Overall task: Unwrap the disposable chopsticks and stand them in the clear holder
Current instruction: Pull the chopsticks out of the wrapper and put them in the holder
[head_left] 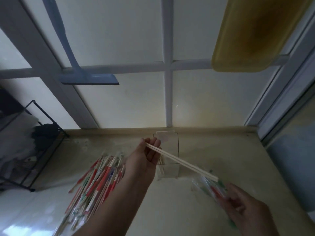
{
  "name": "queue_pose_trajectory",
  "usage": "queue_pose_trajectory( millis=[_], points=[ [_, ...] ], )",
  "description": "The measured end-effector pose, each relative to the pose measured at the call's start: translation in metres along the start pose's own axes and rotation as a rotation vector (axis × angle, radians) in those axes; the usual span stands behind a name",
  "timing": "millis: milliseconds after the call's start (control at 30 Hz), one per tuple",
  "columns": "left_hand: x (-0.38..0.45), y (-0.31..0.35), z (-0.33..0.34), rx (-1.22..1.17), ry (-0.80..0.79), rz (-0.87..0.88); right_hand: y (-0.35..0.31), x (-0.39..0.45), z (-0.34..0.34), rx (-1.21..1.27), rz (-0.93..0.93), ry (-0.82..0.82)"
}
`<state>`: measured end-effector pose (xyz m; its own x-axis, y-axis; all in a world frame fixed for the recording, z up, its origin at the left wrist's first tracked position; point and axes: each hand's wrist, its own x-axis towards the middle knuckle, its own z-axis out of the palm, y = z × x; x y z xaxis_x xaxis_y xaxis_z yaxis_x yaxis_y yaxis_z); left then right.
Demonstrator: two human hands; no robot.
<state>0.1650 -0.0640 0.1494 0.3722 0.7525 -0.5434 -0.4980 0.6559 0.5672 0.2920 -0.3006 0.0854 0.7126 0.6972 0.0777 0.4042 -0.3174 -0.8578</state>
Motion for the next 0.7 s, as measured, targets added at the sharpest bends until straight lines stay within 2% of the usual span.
queue_pose_trajectory(
  millis=[67, 167, 233, 300, 367, 467, 567, 633, 700],
  points=[
    [-0.009, -0.008, 0.004, -0.051, -0.01, -0.028, -0.024, 0.011, 0.013, 0.242, -0.085, 0.084],
    [-0.013, -0.012, 0.008, -0.13, -0.011, -0.033, -0.056, 0.032, 0.039, 0.659, -0.082, 0.033],
    [-0.012, -0.011, 0.011, -0.163, -0.022, -0.037, -0.074, 0.045, 0.051, 0.962, -0.016, 0.064],
    [-0.009, -0.008, 0.012, -0.174, -0.045, -0.041, -0.084, 0.055, 0.059, 1.105, 0.042, 0.131],
    [-0.007, -0.005, 0.011, -0.113, -0.087, -0.029, -0.086, 0.066, 0.061, 1.062, 0.037, 0.202],
    [-0.005, 0.0, 0.001, 0.181, -0.135, 0.086, -0.085, 0.077, 0.052, 1.006, 0.029, 0.292],
    [0.002, 0.006, -0.02, 0.495, -0.117, 0.368, -0.08, 0.084, 0.037, 0.752, -0.1, 0.409],
    [0.012, 0.007, -0.038, 0.694, -0.096, 0.609, -0.076, 0.086, 0.034, 0.557, -0.206, 0.395],
    [0.023, 0.003, -0.053, 0.907, -0.068, 0.764, -0.069, 0.089, 0.038, 0.416, -0.299, 0.344]
  ],
)
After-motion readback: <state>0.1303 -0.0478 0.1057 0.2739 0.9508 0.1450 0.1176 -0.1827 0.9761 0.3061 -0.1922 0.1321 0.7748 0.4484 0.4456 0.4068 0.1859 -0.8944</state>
